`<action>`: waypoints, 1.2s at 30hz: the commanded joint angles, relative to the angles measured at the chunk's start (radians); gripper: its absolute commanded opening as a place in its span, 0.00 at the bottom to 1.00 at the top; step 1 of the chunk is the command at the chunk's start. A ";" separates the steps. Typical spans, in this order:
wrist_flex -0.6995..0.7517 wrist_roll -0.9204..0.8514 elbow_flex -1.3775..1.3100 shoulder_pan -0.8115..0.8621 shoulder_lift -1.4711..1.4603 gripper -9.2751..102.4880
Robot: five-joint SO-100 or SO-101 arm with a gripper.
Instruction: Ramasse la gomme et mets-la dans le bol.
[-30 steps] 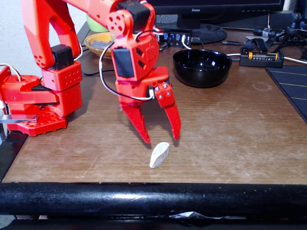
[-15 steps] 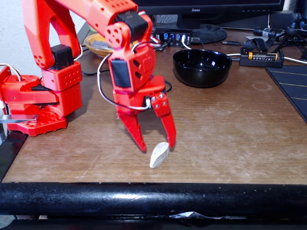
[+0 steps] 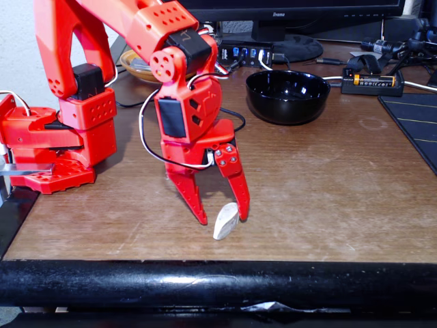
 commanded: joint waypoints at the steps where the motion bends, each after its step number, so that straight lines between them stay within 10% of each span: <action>1: -0.008 -0.006 -0.009 0.000 0.012 0.25; 15: -0.072 -0.005 0.044 0.002 -0.046 0.25; 24: -0.066 0.002 0.041 0.002 -0.031 0.03; 36: 0.126 -0.015 0.140 -0.114 0.265 0.03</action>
